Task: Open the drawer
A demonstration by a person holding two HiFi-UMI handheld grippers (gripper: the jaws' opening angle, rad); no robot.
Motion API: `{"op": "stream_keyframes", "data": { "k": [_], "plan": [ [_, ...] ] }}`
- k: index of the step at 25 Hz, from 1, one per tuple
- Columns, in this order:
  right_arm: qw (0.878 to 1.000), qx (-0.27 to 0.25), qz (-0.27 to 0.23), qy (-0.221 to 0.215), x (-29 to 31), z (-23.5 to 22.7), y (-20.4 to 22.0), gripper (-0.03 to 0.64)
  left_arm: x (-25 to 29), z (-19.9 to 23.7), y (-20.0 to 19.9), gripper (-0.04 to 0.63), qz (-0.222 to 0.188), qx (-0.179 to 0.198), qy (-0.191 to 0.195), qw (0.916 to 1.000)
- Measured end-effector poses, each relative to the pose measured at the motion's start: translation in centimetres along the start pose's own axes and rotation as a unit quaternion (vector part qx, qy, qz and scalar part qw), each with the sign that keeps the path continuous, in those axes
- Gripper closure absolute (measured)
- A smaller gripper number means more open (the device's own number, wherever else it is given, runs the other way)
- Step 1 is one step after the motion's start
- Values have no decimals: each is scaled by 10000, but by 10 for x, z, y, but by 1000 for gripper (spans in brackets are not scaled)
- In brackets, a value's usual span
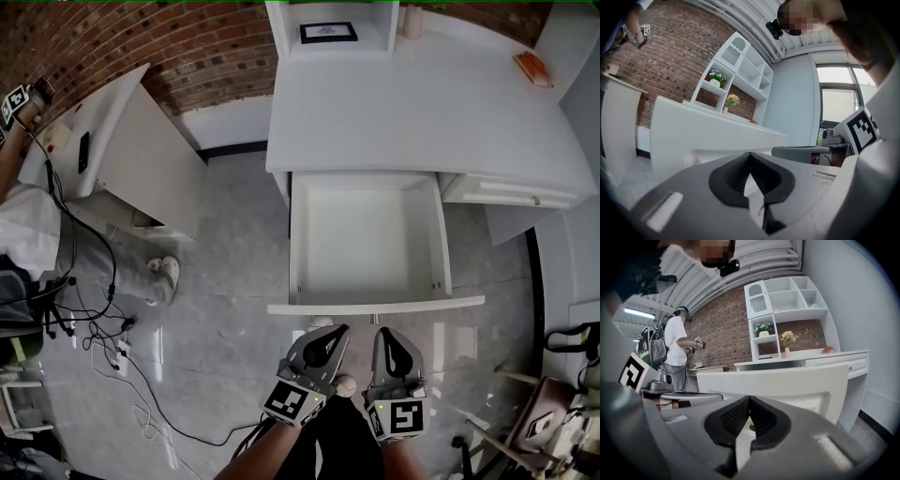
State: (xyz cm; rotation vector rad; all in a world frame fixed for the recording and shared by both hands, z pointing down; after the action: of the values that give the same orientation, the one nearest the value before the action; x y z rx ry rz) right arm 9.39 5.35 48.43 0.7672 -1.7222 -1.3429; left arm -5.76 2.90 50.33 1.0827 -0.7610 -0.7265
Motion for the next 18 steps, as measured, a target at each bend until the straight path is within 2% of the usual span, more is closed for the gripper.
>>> {"op": "stream_keyframes", "data": {
  "k": [5, 11, 18],
  "plan": [
    [9999, -4, -109, -52, -12, 1, -22, 614, -10, -9, -22, 592, -95, -106, -47, 9999],
    [9997, -109, -180, -131, -20, 4, -51, 614, -15, -14, -57, 592, -313, -137, 91, 9994],
    [9988, -132, -307, -354, -29, 18, -92, 614, -29, -20, -91, 592, -293, -161, 99, 9994]
  ]
}}
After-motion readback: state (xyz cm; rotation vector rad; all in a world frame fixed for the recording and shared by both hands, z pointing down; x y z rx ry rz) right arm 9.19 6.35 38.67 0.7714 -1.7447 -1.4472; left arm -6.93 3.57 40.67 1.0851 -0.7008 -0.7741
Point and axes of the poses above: the fingertips, and each gripper's own axes: x forward along the fingers, z to its left, y out of its underside, the point moved 9 cm from there along -x, backward along the fingers, and after that the axes turned 11 degrees about -y, right-handed, at the moved point
